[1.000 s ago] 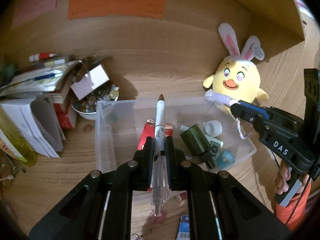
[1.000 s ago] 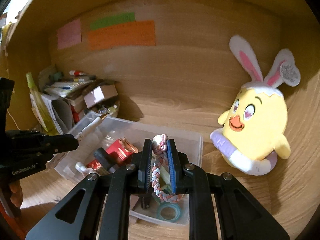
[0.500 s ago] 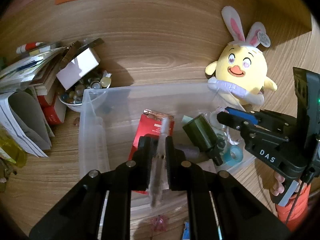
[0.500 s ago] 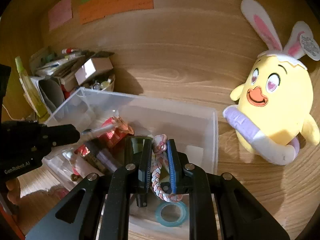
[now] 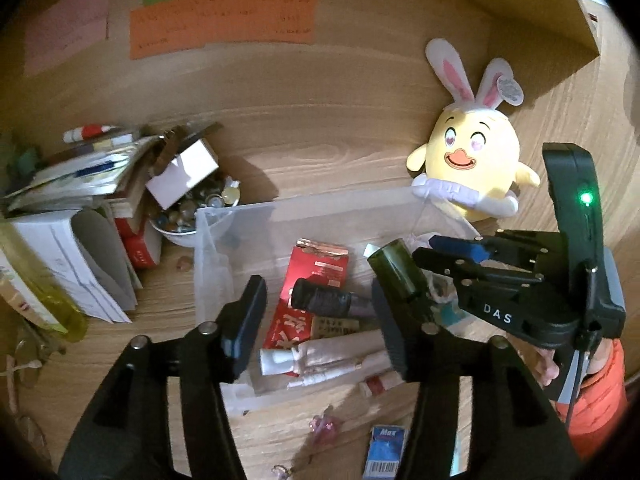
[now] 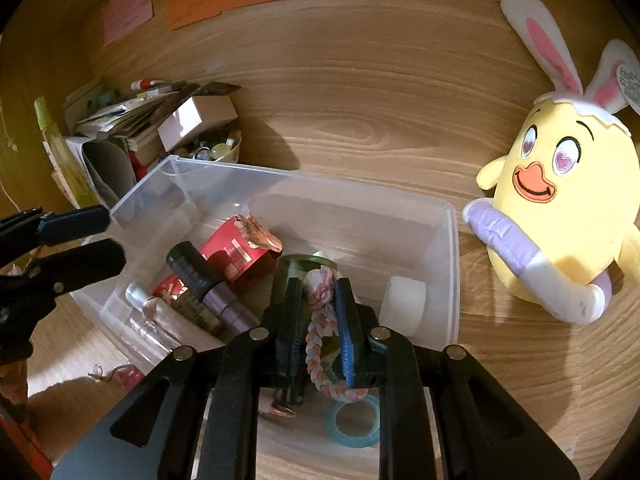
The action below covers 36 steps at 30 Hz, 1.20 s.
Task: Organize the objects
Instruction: 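Open both tools to drop the pen and bracelet into the box, then grasp the pale green roll-on with the right tool while the left tool reaches the pink keychain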
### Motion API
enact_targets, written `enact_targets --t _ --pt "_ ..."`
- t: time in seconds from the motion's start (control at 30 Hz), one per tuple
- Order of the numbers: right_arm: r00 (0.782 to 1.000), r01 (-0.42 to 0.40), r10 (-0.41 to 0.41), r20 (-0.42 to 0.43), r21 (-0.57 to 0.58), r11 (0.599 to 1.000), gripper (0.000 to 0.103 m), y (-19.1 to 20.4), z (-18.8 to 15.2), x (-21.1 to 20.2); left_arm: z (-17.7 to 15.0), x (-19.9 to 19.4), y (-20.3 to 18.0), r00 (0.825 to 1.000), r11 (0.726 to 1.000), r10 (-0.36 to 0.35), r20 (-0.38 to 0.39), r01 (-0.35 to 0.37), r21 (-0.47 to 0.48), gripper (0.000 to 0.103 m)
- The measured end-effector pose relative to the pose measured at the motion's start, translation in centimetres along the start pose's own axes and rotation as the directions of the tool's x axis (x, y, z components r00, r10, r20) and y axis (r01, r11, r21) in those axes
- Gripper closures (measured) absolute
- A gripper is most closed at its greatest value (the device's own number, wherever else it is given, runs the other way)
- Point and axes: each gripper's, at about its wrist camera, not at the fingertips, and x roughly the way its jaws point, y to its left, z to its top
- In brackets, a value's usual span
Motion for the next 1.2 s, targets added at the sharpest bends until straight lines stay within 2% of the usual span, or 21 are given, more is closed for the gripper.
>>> enact_targets --t 0.07,0.2,0.27,0.4,0.53,0.63,0.77,0.93,1.2 --pt "1.000 0.006 -0.006 0.007 0.000 1.000 0.075 0.1 0.1 -0.3 -0.2 -0.5 0.1 1.000 1.000 0.003 0.005 -0.003 0.000 0.042" --pt "0.999 0.020 -0.020 0.038 -0.006 1.000 0.064 0.4 0.1 -1.7 -0.8 -1.8 0.2 1.000 1.000 0.012 0.020 -0.012 -0.003 0.034" --pt "0.998 0.030 -0.029 0.053 -0.012 0.999 0.055 0.6 0.0 -2.5 -1.1 -2.5 0.4 0.999 1.000 0.020 0.028 -0.020 -0.004 0.029" --pt "0.995 0.055 -0.053 0.081 -0.024 0.998 0.046 1.1 -0.3 -4.0 -1.9 -3.6 0.8 0.999 0.999 0.029 0.035 -0.028 -0.016 0.019" --pt "0.993 0.063 -0.060 0.102 -0.025 0.998 0.036 1.4 -1.1 -5.5 -2.8 -4.4 1.3 0.999 0.999 0.036 0.032 -0.035 -0.026 0.013" --pt "0.991 0.067 -0.064 0.114 -0.023 0.997 0.035 1.7 -1.7 -6.4 -3.8 -4.6 1.5 0.999 0.999 0.047 0.016 -0.047 -0.020 0.013" --pt "0.990 0.061 -0.060 0.124 -0.006 0.998 0.026 1.9 -2.9 -7.7 -5.3 -4.3 1.8 0.998 0.998 0.052 -0.020 -0.052 -0.021 0.013" --pt "0.992 0.059 -0.059 0.114 0.002 0.998 0.026 2.4 -4.7 -8.4 -7.2 -3.5 2.3 0.996 0.998 0.043 -0.073 -0.046 -0.034 0.013" --pt "0.999 0.003 -0.004 0.049 0.031 1.000 0.025 4.6 -8.5 -8.1 -9.5 -1.7 2.5 0.988 0.999 0.017 -0.152 -0.023 -0.036 0.013"
